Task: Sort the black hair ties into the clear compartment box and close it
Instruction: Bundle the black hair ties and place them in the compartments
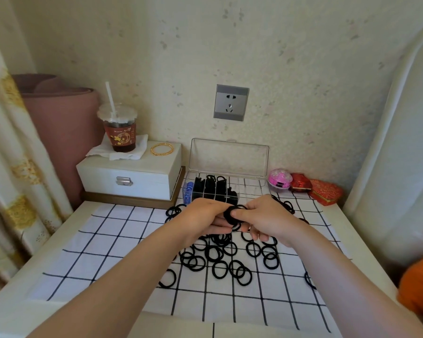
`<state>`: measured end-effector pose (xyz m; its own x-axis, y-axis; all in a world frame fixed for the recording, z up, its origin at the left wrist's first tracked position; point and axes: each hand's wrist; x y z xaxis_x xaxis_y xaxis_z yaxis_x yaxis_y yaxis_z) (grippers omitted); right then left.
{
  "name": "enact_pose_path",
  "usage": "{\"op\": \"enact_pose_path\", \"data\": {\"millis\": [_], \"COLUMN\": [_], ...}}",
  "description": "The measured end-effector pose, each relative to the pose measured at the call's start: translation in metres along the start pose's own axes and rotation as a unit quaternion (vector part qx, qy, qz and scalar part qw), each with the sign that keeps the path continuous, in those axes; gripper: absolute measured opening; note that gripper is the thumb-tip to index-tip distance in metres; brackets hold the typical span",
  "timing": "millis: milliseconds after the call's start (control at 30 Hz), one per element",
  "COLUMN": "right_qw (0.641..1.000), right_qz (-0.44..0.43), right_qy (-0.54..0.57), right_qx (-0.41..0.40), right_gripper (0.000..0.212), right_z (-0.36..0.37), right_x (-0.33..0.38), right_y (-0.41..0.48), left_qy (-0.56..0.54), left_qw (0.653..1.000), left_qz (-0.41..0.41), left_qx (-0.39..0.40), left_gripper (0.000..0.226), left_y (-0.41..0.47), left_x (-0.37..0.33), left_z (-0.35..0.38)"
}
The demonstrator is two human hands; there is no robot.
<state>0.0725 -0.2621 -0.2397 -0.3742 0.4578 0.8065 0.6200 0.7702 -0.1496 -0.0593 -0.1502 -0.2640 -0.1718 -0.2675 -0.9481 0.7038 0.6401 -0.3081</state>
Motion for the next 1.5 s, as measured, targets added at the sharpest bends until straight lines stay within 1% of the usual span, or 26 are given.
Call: {"op": "enact_pose_path", "data": {"millis": [67, 133, 200, 267, 300, 333, 400, 433, 467, 533, 567, 600, 667, 733, 833, 1000, 1067, 1100, 1133, 1200, 1267, 1333, 1400, 1500], "right_qw": [1.000, 0.999, 0.996, 0.974, 0.962, 0.955, 0.956, 0.964, 0.977, 0.999, 0.997, 0.986, 0.960, 0.943, 0.935, 0.958, 0.963, 0.968, 0.976, 0.993, 1.000, 0.995, 0.992, 0.991], "right_qz": [-0.002, 0.009, 0.060, 0.127, 0.146, 0.149, 0.133, 0.121, 0.103, 0.044, 0.004, -0.030, -0.062, -0.081, -0.092, -0.076, -0.072, -0.067, -0.058, -0.037, -0.023, -0.012, -0.013, -0.016], "right_qy": [-0.023, -0.019, 0.064, 0.179, 0.218, 0.239, 0.238, 0.215, 0.173, 0.027, -0.069, -0.158, -0.270, -0.319, -0.338, -0.277, -0.258, -0.240, -0.209, -0.108, 0.011, 0.099, 0.114, 0.087], "right_qx": [-0.022, -0.029, -0.008, 0.048, 0.073, 0.094, 0.110, 0.099, 0.072, -0.011, -0.042, -0.053, -0.048, -0.052, -0.055, -0.011, -0.014, -0.022, -0.026, -0.022, -0.012, -0.019, -0.050, -0.095], "right_gripper": [0.032, 0.036, 0.031, 0.028, 0.028, 0.028, 0.027, 0.027, 0.027, 0.030, 0.033, 0.033, 0.029, 0.030, 0.029, 0.037, 0.036, 0.033, 0.027, 0.014, 0.012, 0.014, 0.013, 0.009], "right_z": [0.002, 0.002, 0.002, 0.001, 0.000, 0.001, 0.002, 0.006, 0.011, 0.024, 0.031, 0.037, 0.046, 0.050, 0.054, 0.054, 0.047, 0.042, 0.035, 0.024, 0.014, 0.010, 0.011, 0.017], "right_x": [-0.001, 0.002, 0.006, 0.009, 0.009, 0.011, 0.010, 0.010, 0.009, 0.004, -0.001, -0.005, -0.011, -0.012, -0.013, -0.021, -0.020, -0.017, -0.014, -0.005, 0.004, 0.010, 0.012, 0.010], "right_y": [0.002, 0.002, 0.003, 0.005, 0.007, 0.008, 0.010, 0.011, 0.011, 0.012, 0.013, 0.014, 0.013, 0.012, 0.013, 0.020, 0.020, 0.019, 0.018, 0.012, 0.006, 0.002, 0.002, 0.006], "left_qy": [-0.009, 0.008, 0.005, -0.010, -0.014, -0.013, 0.012, 0.035, 0.057, 0.079, 0.080, 0.078, 0.075, 0.077, 0.078, 0.077, 0.075, 0.073, 0.070, 0.066, 0.070, 0.082, 0.073, 0.026], "left_qw": [1.000, 0.999, 0.999, 0.998, 0.998, 0.999, 0.999, 0.998, 0.995, 0.986, 0.981, 0.978, 0.976, 0.976, 0.979, 0.983, 0.983, 0.983, 0.983, 0.985, 0.986, 0.987, 0.992, 0.998], "left_qz": [-0.001, 0.019, 0.029, 0.034, 0.037, 0.039, 0.039, 0.041, 0.045, 0.058, 0.065, 0.072, 0.078, 0.076, 0.069, 0.058, 0.057, 0.057, 0.056, 0.056, 0.059, 0.065, 0.064, 0.047], "left_qx": [0.020, 0.036, 0.043, 0.046, 0.044, 0.035, -0.003, -0.034, -0.071, -0.138, -0.163, -0.180, -0.191, -0.187, -0.175, -0.154, -0.155, -0.157, -0.157, -0.152, -0.143, -0.123, -0.080, -0.032], "left_gripper": [0.030, 0.028, 0.027, 0.025, 0.024, 0.023, 0.023, 0.023, 0.024, 0.025, 0.025, 0.024, 0.023, 0.023, 0.024, 0.025, 0.024, 0.023, 0.022, 0.021, 0.021, 0.022, 0.024, 0.026], "left_y": [0.000, 0.001, 0.001, 0.002, 0.003, 0.003, 0.006, 0.007, 0.008, 0.011, 0.012, 0.013, 0.013, 0.013, 0.014, 0.015, 0.015, 0.015, 0.015, 0.015, 0.015, 0.014, 0.012, 0.008], "left_x": [-0.001, -0.002, -0.006, -0.011, -0.013, -0.014, -0.014, -0.013, -0.012, -0.013, -0.013, -0.014, -0.014, -0.013, -0.011, -0.008, -0.006, -0.006, -0.005, -0.003, -0.002, -0.001, -0.001, 0.000], "left_z": [-0.001, -0.005, -0.011, -0.019, -0.021, -0.025, -0.029, -0.032, -0.035, -0.041, -0.044, -0.045, -0.047, -0.046, -0.043, -0.040, -0.039, -0.039, -0.038, -0.037, -0.035, -0.031, -0.025, -0.016]}}
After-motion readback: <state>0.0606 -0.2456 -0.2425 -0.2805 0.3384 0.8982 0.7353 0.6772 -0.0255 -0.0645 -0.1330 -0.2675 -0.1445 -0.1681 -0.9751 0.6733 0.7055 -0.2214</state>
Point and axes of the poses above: each hand's wrist, its own y-axis towards the middle knuckle, its own z-axis out of the palm, x = y × z, and after that the axes turned 11 degrees about -x, right-handed
